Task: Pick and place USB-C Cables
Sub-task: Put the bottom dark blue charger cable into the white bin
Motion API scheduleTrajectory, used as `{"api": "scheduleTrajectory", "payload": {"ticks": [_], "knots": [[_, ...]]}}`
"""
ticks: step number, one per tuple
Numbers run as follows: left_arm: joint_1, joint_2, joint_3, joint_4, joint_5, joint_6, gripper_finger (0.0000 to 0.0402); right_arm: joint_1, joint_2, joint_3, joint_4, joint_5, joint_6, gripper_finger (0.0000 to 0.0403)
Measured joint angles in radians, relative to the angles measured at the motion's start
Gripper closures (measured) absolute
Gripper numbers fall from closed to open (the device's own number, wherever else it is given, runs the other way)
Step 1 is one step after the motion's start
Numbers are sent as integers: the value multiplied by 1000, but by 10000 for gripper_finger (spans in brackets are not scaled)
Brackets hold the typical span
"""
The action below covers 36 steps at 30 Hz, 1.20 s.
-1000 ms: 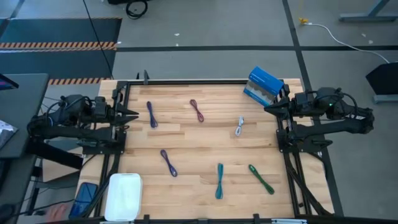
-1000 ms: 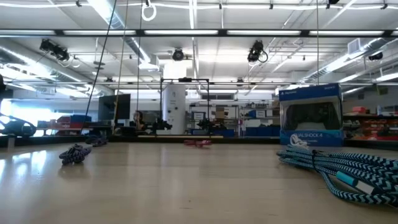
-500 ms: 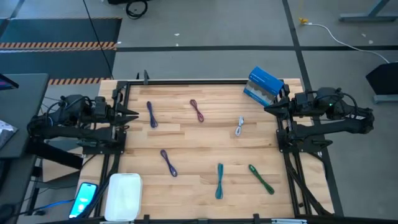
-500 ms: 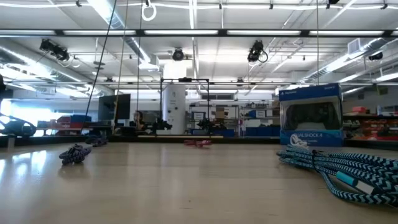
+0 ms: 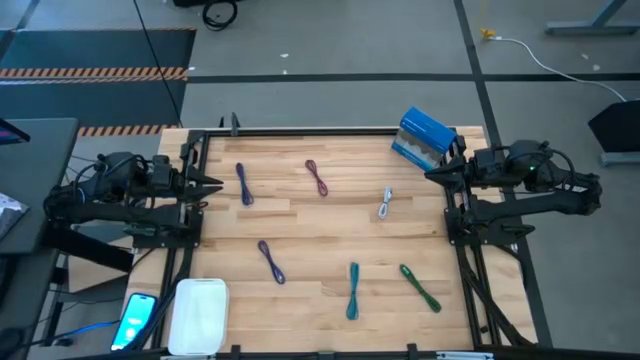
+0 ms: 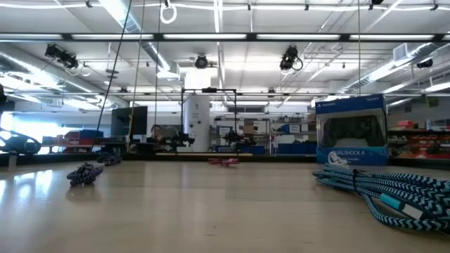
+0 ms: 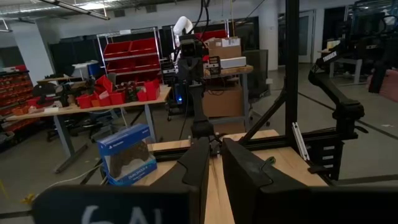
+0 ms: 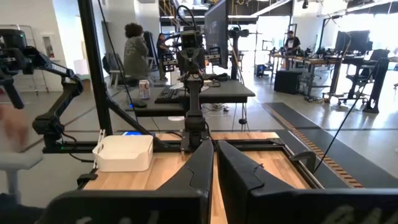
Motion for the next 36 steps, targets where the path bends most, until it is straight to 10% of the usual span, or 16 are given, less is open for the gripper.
{"api": "scheduleTrajectory", "payload": {"ticks": [29,36], "knots": [[0,21,-18,63,-1,-32,349,0,48,-63,252,15,15,375],[0,138,-69,65,-165,-51,349,0,176,-127,239,145,32,374]]}}
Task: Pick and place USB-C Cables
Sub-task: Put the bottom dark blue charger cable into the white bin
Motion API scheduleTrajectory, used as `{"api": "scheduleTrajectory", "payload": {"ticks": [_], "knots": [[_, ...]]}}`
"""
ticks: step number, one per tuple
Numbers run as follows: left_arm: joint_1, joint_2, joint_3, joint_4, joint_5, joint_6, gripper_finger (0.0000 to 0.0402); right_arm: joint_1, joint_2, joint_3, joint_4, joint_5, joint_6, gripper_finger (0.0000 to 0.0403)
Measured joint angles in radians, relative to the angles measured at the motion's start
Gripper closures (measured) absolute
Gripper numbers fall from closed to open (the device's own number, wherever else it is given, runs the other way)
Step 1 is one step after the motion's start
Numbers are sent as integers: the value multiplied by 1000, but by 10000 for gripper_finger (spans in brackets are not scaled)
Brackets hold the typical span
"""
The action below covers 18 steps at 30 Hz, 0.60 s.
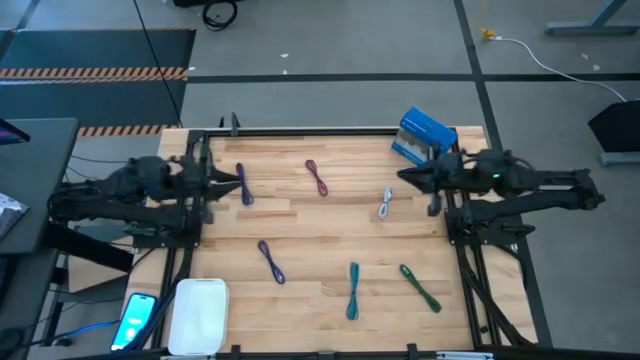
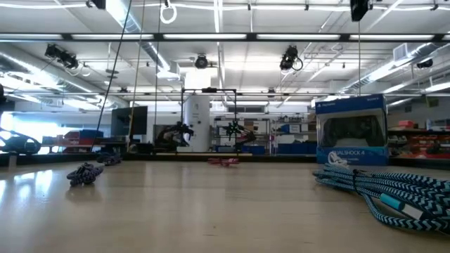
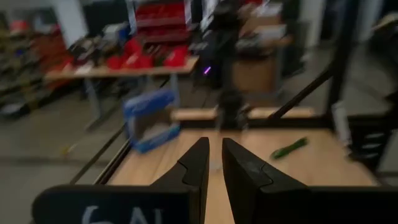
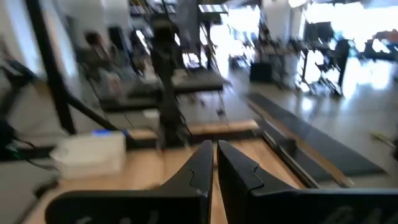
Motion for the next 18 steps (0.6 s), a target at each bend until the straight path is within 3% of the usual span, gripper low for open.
{"api": "scheduleTrajectory", "payload": {"ticks": [8,18], "knots": [[0,201,-7,-3,-69,26,349,0,174,-6,6,67,3,360],[0,440,-7,-52,-129,-35,342,-24,407,-7,135,83,1,359]]}}
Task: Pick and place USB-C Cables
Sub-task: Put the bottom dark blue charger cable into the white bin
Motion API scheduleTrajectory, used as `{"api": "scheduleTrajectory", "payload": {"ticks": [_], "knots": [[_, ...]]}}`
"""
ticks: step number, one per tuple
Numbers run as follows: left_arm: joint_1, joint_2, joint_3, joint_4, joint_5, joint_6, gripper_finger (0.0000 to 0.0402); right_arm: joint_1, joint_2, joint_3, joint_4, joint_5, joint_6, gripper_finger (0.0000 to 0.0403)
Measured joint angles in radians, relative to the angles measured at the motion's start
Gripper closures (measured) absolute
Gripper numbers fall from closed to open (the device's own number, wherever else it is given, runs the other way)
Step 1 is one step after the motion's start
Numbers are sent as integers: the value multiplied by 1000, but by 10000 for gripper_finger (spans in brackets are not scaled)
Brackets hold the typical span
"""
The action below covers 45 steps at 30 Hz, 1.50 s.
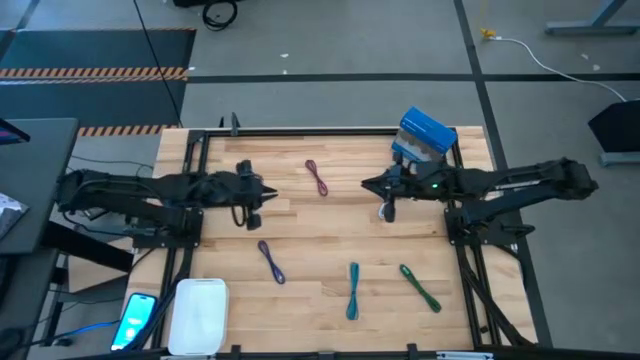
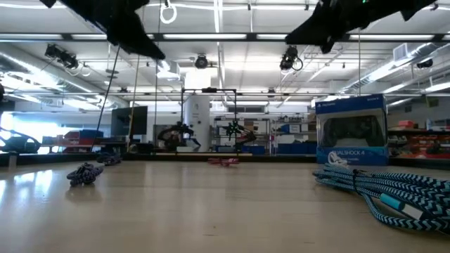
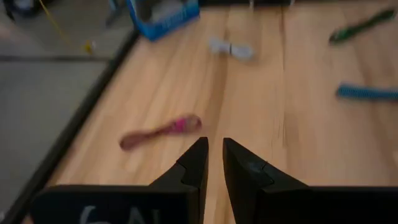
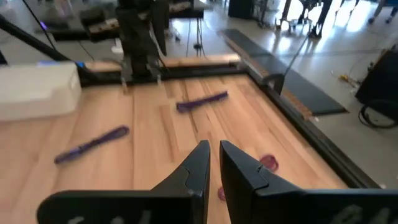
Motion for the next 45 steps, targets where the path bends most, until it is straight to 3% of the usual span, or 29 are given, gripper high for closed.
{"api": "scheduleTrajectory", "payload": {"ticks": [5,15,21,31,36,45], "knots": [[0,59,0,-49,-2,-19,305,-27,86,0,6,0,10,359],[-1,94,0,36,-3,-73,230,-52,185,0,53,-16,37,348],[-3,170,1,142,-2,-77,229,-50,233,0,123,-51,44,286],[-3,307,0,160,-2,-140,228,-49,316,0,248,-39,31,161],[-3,343,1,181,-2,-183,228,-49,350,0,297,-45,26,145],[-3,343,1,202,-2,-237,228,-53,349,0,344,-34,-28,153]]}}
